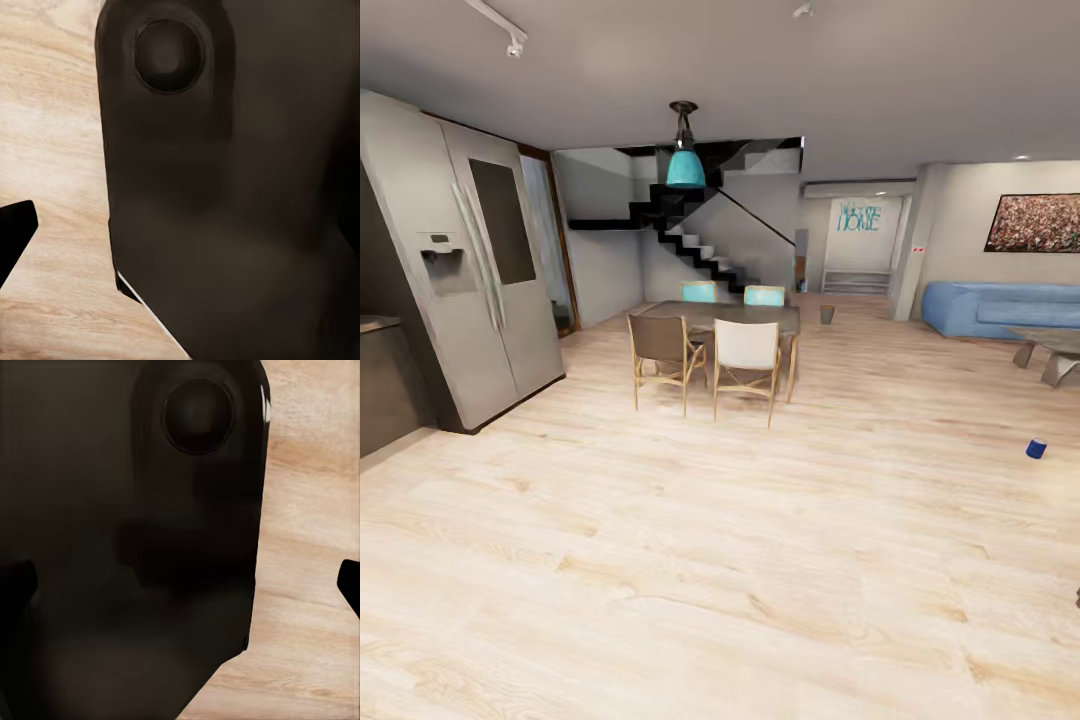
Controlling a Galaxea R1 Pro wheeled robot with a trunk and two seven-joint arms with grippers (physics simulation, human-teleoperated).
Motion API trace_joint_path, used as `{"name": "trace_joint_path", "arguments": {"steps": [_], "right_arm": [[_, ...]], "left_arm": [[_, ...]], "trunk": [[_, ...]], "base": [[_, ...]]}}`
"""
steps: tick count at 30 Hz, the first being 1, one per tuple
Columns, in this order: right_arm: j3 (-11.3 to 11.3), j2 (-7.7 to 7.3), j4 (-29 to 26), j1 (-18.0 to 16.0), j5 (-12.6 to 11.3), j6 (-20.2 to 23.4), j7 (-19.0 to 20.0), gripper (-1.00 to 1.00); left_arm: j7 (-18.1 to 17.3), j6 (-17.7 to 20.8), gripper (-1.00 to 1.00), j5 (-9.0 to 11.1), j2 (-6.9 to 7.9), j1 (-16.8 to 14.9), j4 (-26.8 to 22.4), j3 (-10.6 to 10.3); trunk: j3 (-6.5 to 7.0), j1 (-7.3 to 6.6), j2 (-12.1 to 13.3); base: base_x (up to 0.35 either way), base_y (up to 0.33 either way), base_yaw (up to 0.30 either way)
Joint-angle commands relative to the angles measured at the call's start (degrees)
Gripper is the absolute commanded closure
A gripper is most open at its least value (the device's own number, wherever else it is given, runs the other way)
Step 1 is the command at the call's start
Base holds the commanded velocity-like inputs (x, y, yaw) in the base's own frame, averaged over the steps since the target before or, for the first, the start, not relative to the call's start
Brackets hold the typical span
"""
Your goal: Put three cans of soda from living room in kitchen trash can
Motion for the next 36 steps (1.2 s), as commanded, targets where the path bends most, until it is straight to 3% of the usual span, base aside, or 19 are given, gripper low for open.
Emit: {"name": "trace_joint_path", "arguments": {"steps": [1, 4, 24, 29, 36], "right_arm": [[0.0, 0.00, 0.0, 0.0, 0.0, 0.0, 0.0, -1.00], [0.5, 0.78, -0.6, -1.0, 0.3, 0.0, 0.3, -1.00], [0.5, 0.78, -0.6, -1.0, 0.3, 0.0, 0.3, -1.00], [0.3, 1.47, -1.7, -2.7, 0.1, 0.2, -0.1, -1.00], [0.3, 1.37, -3.8, -3.9, 0.1, 0.4, -0.1, -1.00]], "left_arm": [[0.0, 0.0, -1.00, 0.0, 0.00, 0.0, 0.0, 0.0], [0.0, 0.0, -1.00, -0.1, 0.79, 0.7, 0.0, 0.1], [0.0, 0.0, -1.00, -0.1, 0.79, 0.7, 0.0, 0.1], [-1.0, 0.2, -1.00, 0.2, 1.73, 0.4, -1.2, 0.1], [-1.0, 0.8, -1.00, 0.6, 1.62, -0.9, -4.0, 0.4]], "trunk": [[0.00, 0.00, 0.0], [0.00, 0.00, 0.0], [0.00, 0.00, 0.0], [0.00, 0.00, 0.0], [0.00, 0.00, 0.0]], "base": [[0.000, 0.000, 0.000], [0.000, 0.000, 0.000], [0.000, 0.000, 0.000], [0.000, 0.000, 0.000], [0.000, 0.000, 0.000]]}}
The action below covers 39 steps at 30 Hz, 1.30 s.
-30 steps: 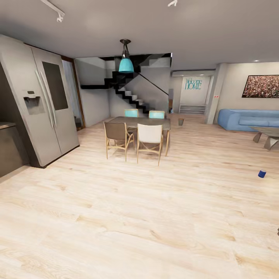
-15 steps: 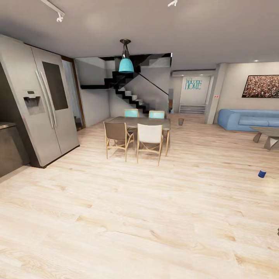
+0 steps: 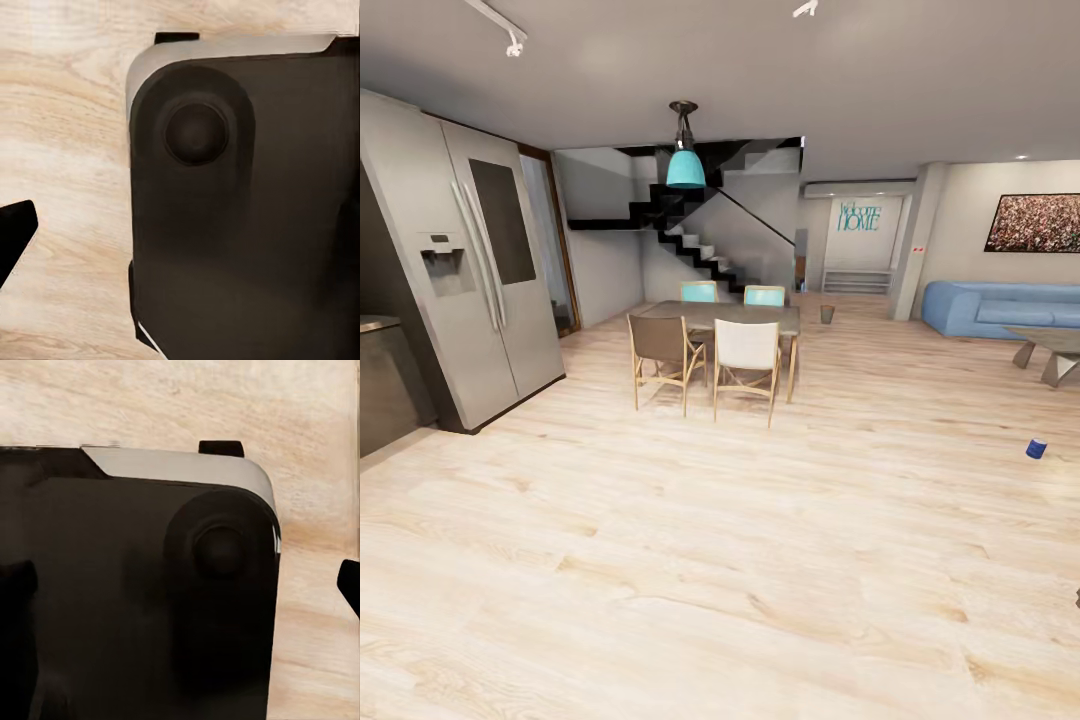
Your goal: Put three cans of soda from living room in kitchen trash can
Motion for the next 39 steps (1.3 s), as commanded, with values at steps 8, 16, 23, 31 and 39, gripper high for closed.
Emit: {"name": "trace_joint_path", "arguments": {"steps": [8, 16, 23, 31, 39], "right_arm": [[0.0, -0.92, -3.7, -17.2, -0.3, 13.1, -0.2, -1.00], [0.0, -1.33, -3.8, -19.9, -0.3, 14.0, -0.1, -1.00], [-0.1, -1.52, -14.4, -20.8, -0.1, 17.8, 0.0, -1.00], [-0.1, -4.55, -36.5, -21.1, 0.0, 35.2, 0.1, -1.00], [-0.2, -8.88, -44.0, -23.3, -0.2, 40.5, 0.3, -1.00]], "left_arm": [[0.1, 17.5, -1.00, 3.7, -4.42, -10.4, -17.5, 0.0], [0.2, 18.5, -1.00, 6.2, -4.99, -11.5, -20.8, 0.1], [0.2, 21.5, -1.00, 14.4, -4.94, -18.3, -21.3, 0.7], [3.0, 25.9, -1.00, 23.5, -6.40, -28.7, -25.9, 1.3], [10.0, 22.2, -1.00, 28.4, -8.75, -27.3, -32.2, 1.2]], "trunk": [[0.00, 0.00, 0.0], [0.00, 0.00, 0.0], [0.00, 0.00, 0.0], [0.00, 0.00, 0.0], [0.00, 0.00, 0.0]], "base": [[0.000, 0.000, 0.000], [0.000, 0.000, 0.000], [0.000, 0.000, 0.000], [0.000, 0.000, -0.038], [0.051, 0.000, -0.260]]}}
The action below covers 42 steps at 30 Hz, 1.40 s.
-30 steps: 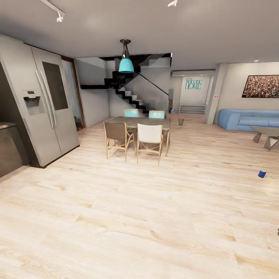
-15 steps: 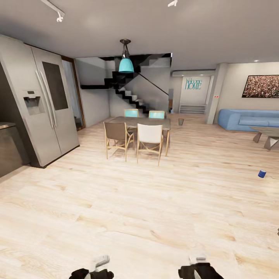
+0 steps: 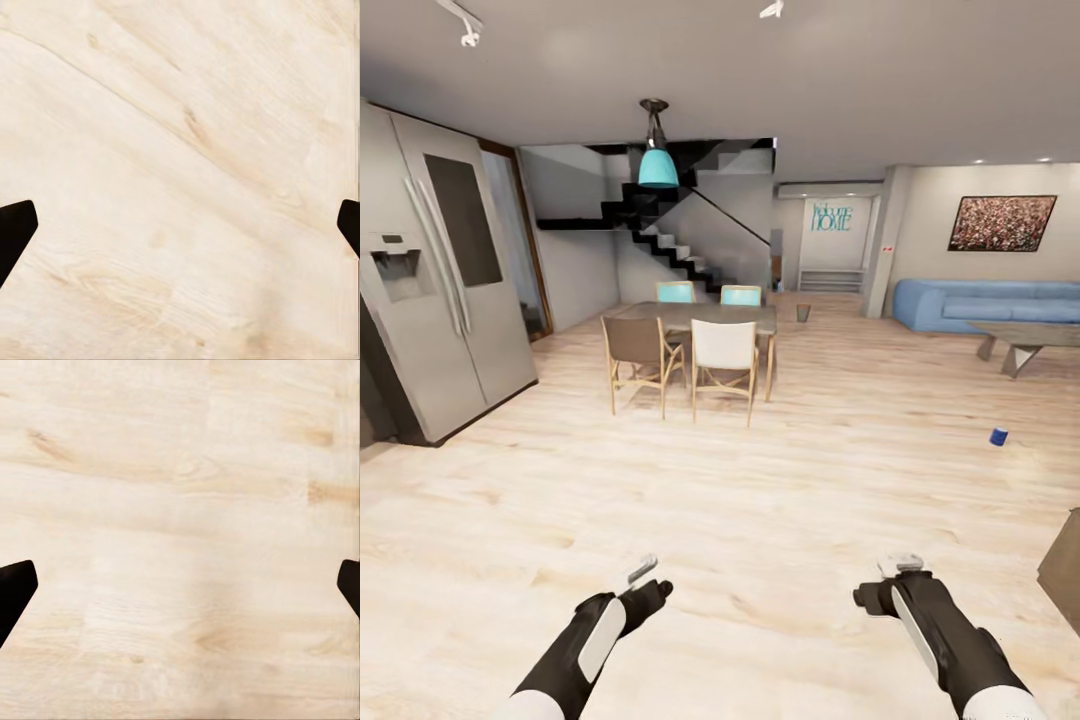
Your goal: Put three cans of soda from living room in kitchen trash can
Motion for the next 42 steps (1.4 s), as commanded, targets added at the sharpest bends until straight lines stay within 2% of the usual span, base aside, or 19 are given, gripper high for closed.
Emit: {"name": "trace_joint_path", "arguments": {"steps": [1, 3, 6, 7, 11, 16, 20, 25, 29, 31, 34, 40, 42], "right_arm": [[0.0, -0.33, -0.1, -0.2, -0.1, 0.1, 0.0, -1.00], [0.0, -1.30, -0.1, -1.1, -0.2, 0.2, 0.1, -1.00], [-0.1, -1.71, -0.1, -1.5, -0.3, 0.3, 0.1, -1.00], [-0.1, -1.77, -0.1, -1.6, -0.3, 0.3, 0.2, -1.00], [-0.2, -1.71, 0.0, -1.7, -0.4, 0.2, 0.1, -1.00], [-0.3, -1.82, 0.2, -1.8, -0.5, -0.2, 0.1, -1.00], [-0.4, -1.42, 0.2, -1.8, -0.4, -0.4, -0.1, -1.00], [-0.4, -1.81, -0.3, -1.5, -0.5, -0.4, 0.9, -1.00], [-0.2, -1.92, -0.5, -1.5, -0.4, -0.4, 3.6, -1.00], [-0.4, -1.99, -0.8, -1.5, -0.2, -0.5, 7.5, -1.00], [-0.4, -2.03, -1.1, -1.4, -0.2, 0.0, 7.9, -1.00], [-0.4, -2.86, -6.1, -1.1, -0.2, -0.2, 8.1, -1.00], [-0.3, -2.97, -7.4, -0.9, -0.4, -2.9, 5.3, -1.00]], "left_arm": [[0.0, -0.4, -1.00, 0.1, -0.02, 0.2, -0.2, -0.1], [0.1, -2.0, -1.00, 0.2, -0.06, 0.8, -0.7, -0.2], [0.1, -2.8, -1.00, 0.2, -0.07, 1.4, -2.3, -0.5], [0.2, -2.8, -1.00, 0.2, -0.01, 2.6, -4.9, -1.7], [0.5, -2.6, -1.00, 0.4, 0.33, 4.7, -9.6, -4.9], [0.5, -2.4, -1.00, 0.7, 0.54, 5.8, -10.8, -6.8], [0.3, -1.8, -1.00, 0.7, 0.53, 5.7, -8.5, -7.3], [0.3, -1.6, -1.00, 0.8, 0.53, 5.6, -7.6, -7.5], [0.7, -1.6, -1.00, 0.7, 0.56, 5.6, -7.5, -7.5], [1.0, -1.6, -1.00, 0.5, 0.45, 5.6, -7.5, -7.8], [1.1, -1.6, -1.00, 0.3, 0.22, 5.6, -7.5, -8.0], [1.3, -1.8, -1.00, 0.1, 0.09, 5.6, -7.9, -8.1], [1.1, -1.9, -1.00, 0.1, 0.18, 5.6, -8.0, -8.1]], "trunk": [[0.00, 0.00, 0.0], [0.00, 0.00, 0.0], [0.00, 0.00, 0.0], [0.00, 0.00, 0.0], [0.00, 0.00, 0.0], [0.00, 0.00, 0.0], [0.00, 0.00, 0.0], [0.00, 0.00, 0.0], [0.00, 0.00, 0.0], [0.00, 0.00, 0.0], [0.00, 0.00, 0.0], [0.00, 0.00, 0.0], [0.00, 0.00, 0.0]], "base": [[0.214, 0.000, -0.287], [0.267, 0.000, -0.290], [0.319, 0.000, -0.292], [0.333, 0.000, -0.241], [0.339, 0.000, -0.147], [0.345, 0.000, -0.054], [0.347, 0.000, -0.013], [0.348, 0.000, -0.002], [0.348, 0.000, 0.000], [0.348, -0.026, 0.000], [0.346, -0.089, 0.000], [0.333, -0.159, 0.000], [0.328, -0.179, 0.000]]}}
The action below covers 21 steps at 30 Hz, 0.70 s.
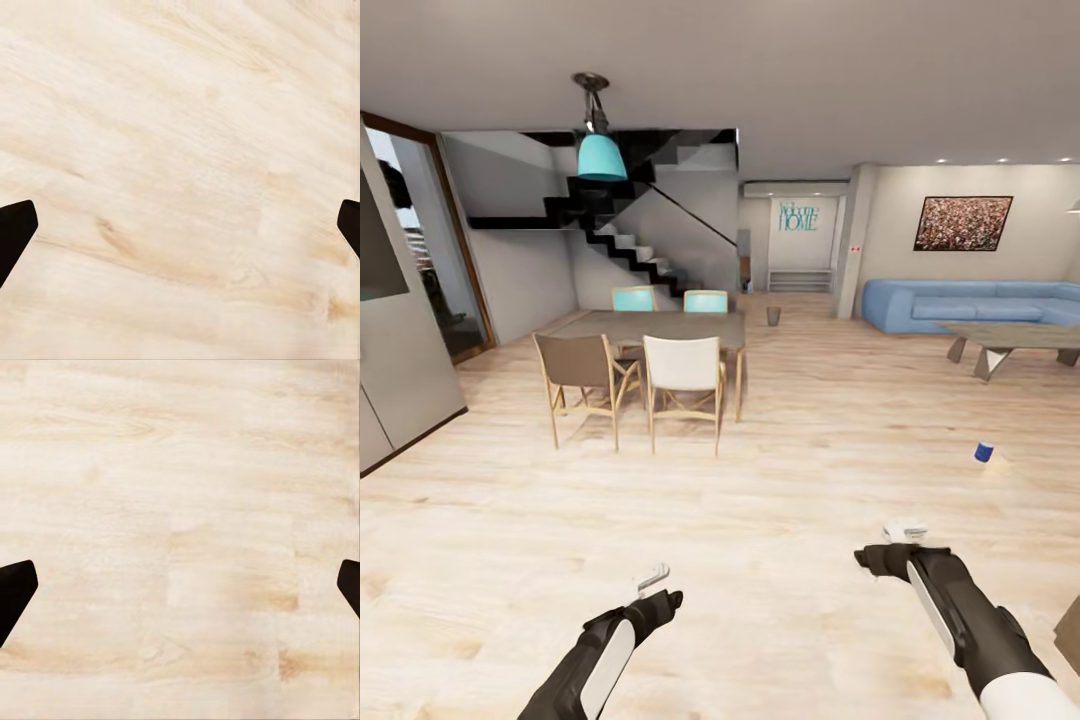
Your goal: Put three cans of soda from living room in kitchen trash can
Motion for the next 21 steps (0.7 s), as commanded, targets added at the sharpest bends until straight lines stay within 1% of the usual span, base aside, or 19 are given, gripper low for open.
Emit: {"name": "trace_joint_path", "arguments": {"steps": [1, 4, 8, 11, 12, 13, 14, 21], "right_arm": [[0.0, -0.03, -0.2, 0.0, -0.1, -0.4, -0.6, -1.00], [0.1, -0.19, -0.7, 0.2, -0.1, -1.3, -2.0, -1.00], [0.1, -0.42, -0.6, 0.5, -0.1, -1.7, -1.6, -1.00], [0.1, -0.58, -0.3, 0.5, 0.0, -2.0, 1.0, -1.00], [0.1, -0.63, -0.2, 0.6, 0.1, -2.1, 3.5, -1.00], [0.1, -0.64, -0.1, 0.6, 0.1, -2.2, 4.2, -1.00], [0.0, -0.69, -0.1, 0.6, 0.1, -2.2, 5.7, -1.00], [0.0, -0.67, -0.4, 0.6, 0.0, -2.0, 6.8, -1.00]], "left_arm": [[-0.1, 0.0, -1.00, 0.0, 0.02, 0.0, 0.0, 0.0], [-0.5, 0.1, -1.00, 0.1, 0.05, 0.0, -0.1, 0.0], [-0.6, 0.2, -1.00, 0.3, 0.04, 0.0, -0.1, 0.0], [-0.5, 0.3, -1.00, 0.4, 0.07, 0.0, 0.0, 0.0], [-0.5, 0.3, -1.00, 0.3, 0.06, 0.0, 0.2, 0.0], [-0.5, 0.3, -1.00, 0.3, 0.05, 0.0, 0.2, 0.0], [-0.4, 0.3, -1.00, 0.2, 0.03, 0.0, 0.4, 0.0], [-0.3, 0.2, -1.00, 0.1, -0.03, 0.0, 0.4, 0.0]], "trunk": [[0.00, 0.00, 0.0], [0.00, 0.00, 0.0], [0.00, 0.00, 0.0], [0.00, 0.00, 0.0], [0.00, 0.00, 0.0], [0.00, 0.00, 0.0], [0.00, 0.00, 0.0], [0.00, 0.00, 0.0]], "base": [[0.328, -0.180, 0.000], [0.327, -0.182, 0.000], [0.327, -0.183, 0.000], [0.327, -0.183, 0.000], [0.327, -0.183, 0.000], [0.327, -0.183, 0.000], [0.327, -0.183, 0.000], [0.327, -0.183, 0.000]]}}
